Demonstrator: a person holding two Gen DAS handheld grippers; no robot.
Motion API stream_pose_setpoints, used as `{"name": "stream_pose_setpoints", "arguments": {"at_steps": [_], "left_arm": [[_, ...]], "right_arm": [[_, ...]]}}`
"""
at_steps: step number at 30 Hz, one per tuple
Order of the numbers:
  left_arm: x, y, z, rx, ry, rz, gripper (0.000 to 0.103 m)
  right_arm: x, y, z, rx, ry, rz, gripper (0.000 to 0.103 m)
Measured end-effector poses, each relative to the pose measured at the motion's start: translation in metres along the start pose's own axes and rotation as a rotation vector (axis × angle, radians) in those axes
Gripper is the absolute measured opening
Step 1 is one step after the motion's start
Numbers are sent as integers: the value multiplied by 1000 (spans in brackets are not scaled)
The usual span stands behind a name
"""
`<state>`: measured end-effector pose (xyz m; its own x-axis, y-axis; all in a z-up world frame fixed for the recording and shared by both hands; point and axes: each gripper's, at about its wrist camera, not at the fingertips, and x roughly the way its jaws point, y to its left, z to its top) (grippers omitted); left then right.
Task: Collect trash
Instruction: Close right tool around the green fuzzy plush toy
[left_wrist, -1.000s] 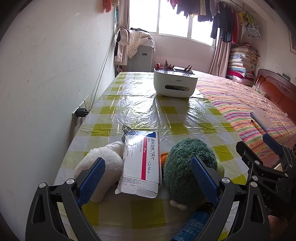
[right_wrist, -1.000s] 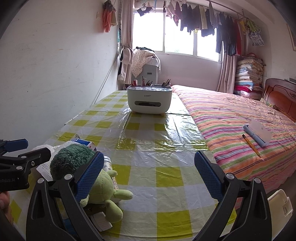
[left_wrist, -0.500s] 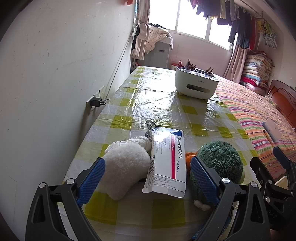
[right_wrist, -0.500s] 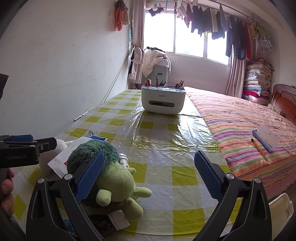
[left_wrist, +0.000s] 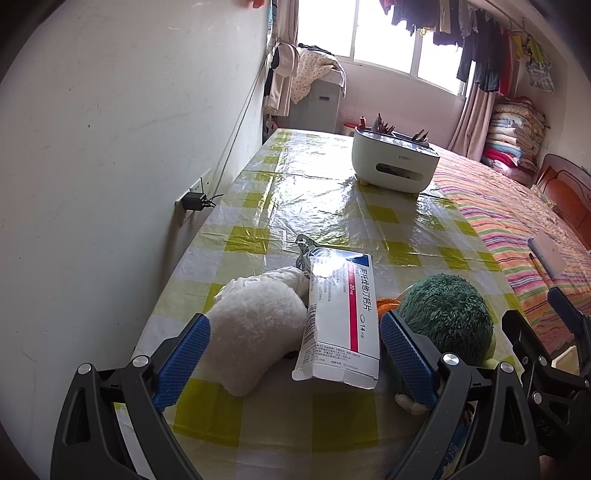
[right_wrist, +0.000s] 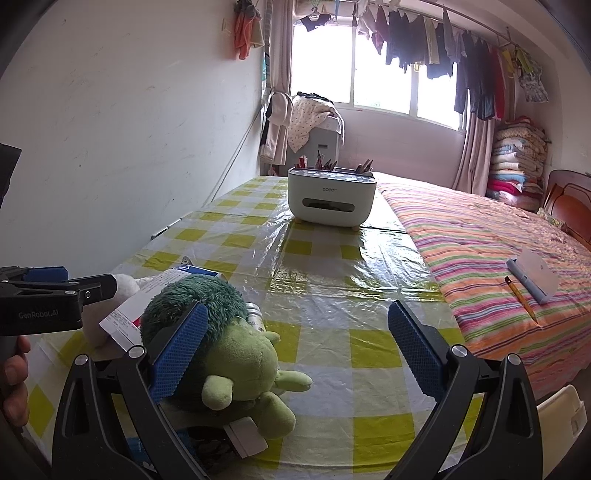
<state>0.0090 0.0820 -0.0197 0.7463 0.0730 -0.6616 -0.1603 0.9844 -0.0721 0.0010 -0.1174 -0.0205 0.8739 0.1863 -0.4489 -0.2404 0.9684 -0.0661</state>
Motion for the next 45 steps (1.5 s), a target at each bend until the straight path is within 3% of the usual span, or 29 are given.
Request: {"name": "stream_pose_setpoints", "arguments": {"at_steps": [45], "left_arm": [[4, 2, -5, 9, 38, 10, 91]], "right_arm": [[6, 10, -6, -23, 33, 57, 97]]}}
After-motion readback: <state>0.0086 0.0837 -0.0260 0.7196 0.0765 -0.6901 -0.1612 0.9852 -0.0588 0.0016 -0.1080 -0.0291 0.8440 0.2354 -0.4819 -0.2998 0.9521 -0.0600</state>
